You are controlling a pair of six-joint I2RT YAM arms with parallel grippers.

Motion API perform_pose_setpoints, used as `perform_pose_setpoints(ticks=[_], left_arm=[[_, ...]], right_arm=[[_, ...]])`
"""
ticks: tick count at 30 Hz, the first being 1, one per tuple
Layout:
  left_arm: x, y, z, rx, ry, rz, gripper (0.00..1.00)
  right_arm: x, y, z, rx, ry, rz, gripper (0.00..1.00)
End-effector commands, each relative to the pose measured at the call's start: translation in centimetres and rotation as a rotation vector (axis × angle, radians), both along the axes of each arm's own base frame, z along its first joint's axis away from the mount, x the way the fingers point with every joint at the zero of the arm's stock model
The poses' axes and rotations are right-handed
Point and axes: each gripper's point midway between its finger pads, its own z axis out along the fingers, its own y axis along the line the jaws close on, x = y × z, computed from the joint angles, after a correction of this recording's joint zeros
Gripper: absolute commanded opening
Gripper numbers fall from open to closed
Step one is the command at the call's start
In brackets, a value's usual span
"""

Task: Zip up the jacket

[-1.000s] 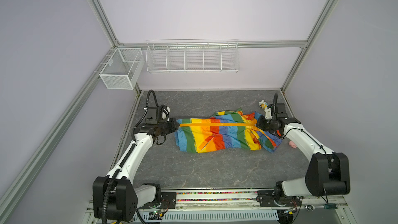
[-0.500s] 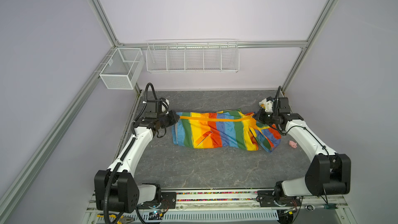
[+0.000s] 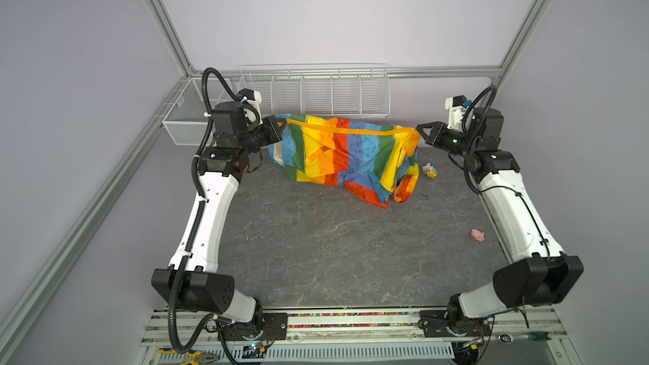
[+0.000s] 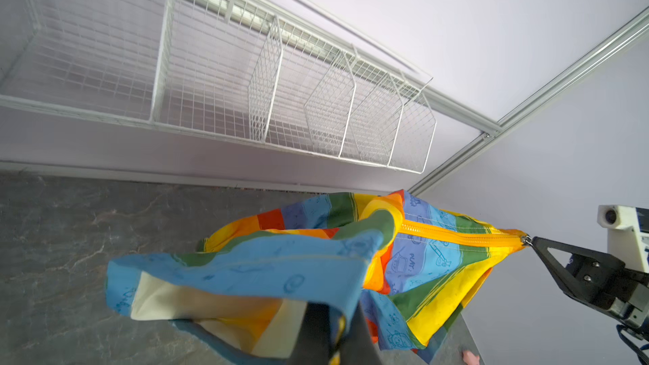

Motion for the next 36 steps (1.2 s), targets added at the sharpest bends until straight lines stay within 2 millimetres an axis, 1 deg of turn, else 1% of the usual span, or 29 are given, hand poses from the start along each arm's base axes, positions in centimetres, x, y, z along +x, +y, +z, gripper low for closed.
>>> perform_pose_setpoints(ticks=[1, 4, 7, 9, 10, 11, 12, 13, 14, 15, 16, 17, 18, 19, 21, 23, 24, 26, 27, 28, 29, 30, 31, 32, 33, 34, 35, 36], left_arm=[[-2.0, 0.8, -3.8, 0.004, 0.065, 0.024, 0.00], [-4.5, 1.6, -8.8, -0.014, 0.147, 0.062, 0.00], [-7.0, 2.1, -15.0, -0.042, 0.260, 0.094, 0.00], [-8.9, 2.6, -19.6, -0.050, 0.347, 0.124, 0.00], [-9.6, 2.9, -21.3, -0.056, 0.377, 0.139, 0.00], [-10.3, 3.1, -22.9, -0.056, 0.404, 0.154, 0.00], [-11.1, 3.6, -24.7, -0.053, 0.443, 0.179, 0.00], [-11.7, 3.9, -25.9, -0.051, 0.466, 0.196, 0.00], [-12.4, 4.1, -27.1, -0.052, 0.491, 0.211, 0.00], [-13.0, 4.4, -28.1, -0.052, 0.513, 0.229, 0.04], [-13.5, 4.7, -28.9, -0.051, 0.529, 0.247, 0.08], [-14.0, 5.1, -29.6, -0.045, 0.543, 0.269, 0.17], [-14.4, 5.5, -30.0, -0.035, 0.553, 0.289, 0.30], [-14.7, 5.9, -30.3, -0.022, 0.558, 0.306, 0.38], [-15.2, 6.6, -30.2, 0.007, 0.565, 0.342, 0.54], [-15.3, 7.3, -29.4, 0.035, 0.553, 0.369, 0.64], [-15.3, 7.7, -28.7, 0.046, 0.539, 0.387, 0.85], [-15.2, 8.4, -27.0, 0.060, 0.502, 0.416, 0.89], [-15.1, 8.7, -25.8, 0.068, 0.470, 0.427, 0.90], [-15.0, 8.9, -24.7, 0.075, 0.437, 0.437, 0.90], [-14.8, 9.3, -23.3, 0.086, 0.388, 0.448, 0.92], [-14.6, 9.8, -21.7, 0.100, 0.330, 0.466, 0.94], [-14.4, 10.1, -20.3, 0.112, 0.271, 0.475, 0.96], [-14.3, 10.5, -18.3, 0.126, 0.188, 0.485, 0.97], [-13.9, 10.5, -16.4, 0.143, 0.100, 0.477, 0.99], [-13.7, 10.6, -14.8, 0.145, 0.026, 0.479, 1.00], [-13.5, 10.8, -13.1, 0.148, -0.044, 0.486, 1.00], [-13.5, 11.0, -11.3, 0.157, -0.112, 0.494, 1.00]], right_arm=[[-1.9, 0.5, -2.1, -0.004, 0.014, 0.052, 0.07], [-4.1, 0.5, -6.8, -0.018, 0.096, 0.054, 0.07], [-6.9, 0.4, -12.5, -0.030, 0.207, 0.062, 0.07], [-9.0, 0.6, -16.4, -0.035, 0.285, 0.076, 0.07], [-9.9, 0.7, -18.1, -0.036, 0.323, 0.083, 0.09], [-11.2, 1.0, -20.5, -0.043, 0.376, 0.097, 0.11], [-12.2, 1.1, -22.3, -0.053, 0.417, 0.103, 0.12], [-12.9, 1.2, -23.5, -0.063, 0.444, 0.101, 0.13], [-13.7, 1.2, -24.8, -0.073, 0.469, 0.099, 0.17], [-14.4, 1.0, -25.9, -0.080, 0.492, 0.092, 0.23], [-14.9, 0.7, -26.6, -0.089, 0.510, 0.076, 0.25], [-15.3, 0.4, -27.2, -0.101, 0.523, 0.057, 0.28], [-15.6, 0.1, -27.4, -0.112, 0.526, 0.044, 0.33], [-15.7, -0.3, -27.5, -0.126, 0.531, 0.024, 0.38], [-15.8, -1.2, -26.9, -0.164, 0.527, -0.020, 0.50], [-15.5, -2.2, -25.8, -0.206, 0.510, -0.067, 0.64], [-15.3, -2.7, -24.9, -0.229, 0.494, -0.088, 0.70], [-14.7, -3.6, -23.2, -0.272, 0.459, -0.137, 0.81], [-14.3, -4.3, -22.3, -0.294, 0.442, -0.169, 0.85], [-13.9, -4.8, -21.4, -0.314, 0.426, -0.199, 0.88], [-13.5, -5.5, -20.2, -0.331, 0.400, -0.235, 0.89], [-12.8, -6.4, -18.6, -0.342, 0.365, -0.294, 0.90], [-12.2, -7.4, -17.6, -0.345, 0.345, -0.368, 0.90], [-11.7, -9.1, -16.4, -0.350, 0.328, -0.480, 0.90], [-11.4, -10.8, -15.2, -0.350, 0.308, -0.590, 0.92], [-11.1, -11.3, -14.0, -0.333, 0.284, -0.620, 0.93], [-10.4, -11.3, -12.7, -0.331, 0.234, -0.626, 0.90], [-10.0, -11.5, -11.7, -0.333, 0.190, -0.640, 0.90]])
